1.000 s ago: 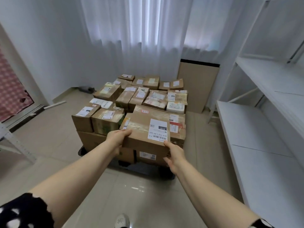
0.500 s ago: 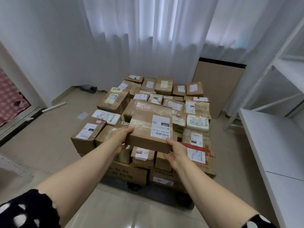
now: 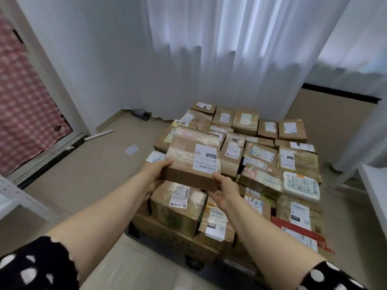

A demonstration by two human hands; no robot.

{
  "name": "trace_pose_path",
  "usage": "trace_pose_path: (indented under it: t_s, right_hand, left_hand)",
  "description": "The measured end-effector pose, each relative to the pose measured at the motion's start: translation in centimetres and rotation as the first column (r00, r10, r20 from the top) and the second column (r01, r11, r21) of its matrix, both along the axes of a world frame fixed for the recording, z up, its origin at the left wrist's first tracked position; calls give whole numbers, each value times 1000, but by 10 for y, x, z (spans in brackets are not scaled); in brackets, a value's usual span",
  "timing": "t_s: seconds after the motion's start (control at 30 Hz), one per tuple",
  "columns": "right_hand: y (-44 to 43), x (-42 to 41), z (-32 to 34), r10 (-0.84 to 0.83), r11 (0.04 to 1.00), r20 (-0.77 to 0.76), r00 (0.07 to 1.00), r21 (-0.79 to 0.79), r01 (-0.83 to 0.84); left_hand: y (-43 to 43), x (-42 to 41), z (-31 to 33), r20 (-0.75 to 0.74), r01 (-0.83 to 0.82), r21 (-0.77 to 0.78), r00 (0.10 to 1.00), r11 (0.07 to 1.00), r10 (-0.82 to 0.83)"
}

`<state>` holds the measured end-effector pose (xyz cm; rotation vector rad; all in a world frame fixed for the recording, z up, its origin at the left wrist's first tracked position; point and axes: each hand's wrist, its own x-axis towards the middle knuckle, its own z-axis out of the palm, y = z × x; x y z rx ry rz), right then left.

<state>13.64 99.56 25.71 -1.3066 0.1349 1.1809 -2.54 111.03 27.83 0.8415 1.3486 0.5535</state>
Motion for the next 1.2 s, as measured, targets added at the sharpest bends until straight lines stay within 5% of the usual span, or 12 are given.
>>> trace_pose_path:
  t_s: [0.47, 0.7, 0.87, 1.2]
  right_hand:
    - [237, -196, -10, -212, 975, -118, 970, 38, 218]
    - [304, -178, -13, -280, 960, -45, 959, 1, 280]
    - [353, -172, -13, -142, 990, 28, 989, -20, 143]
    - [439, -109, -33, -315, 932, 81, 946, -160, 324]
  left_hand:
    - [247, -122, -13, 120, 20, -106, 993, 994, -7]
    - [313, -97, -12, 193, 138, -148, 975, 979, -108]
    - [385, -91, -11, 43, 92, -10, 995, 996, -92]
    - [531, -28, -43, -10, 333, -12, 943, 943, -333]
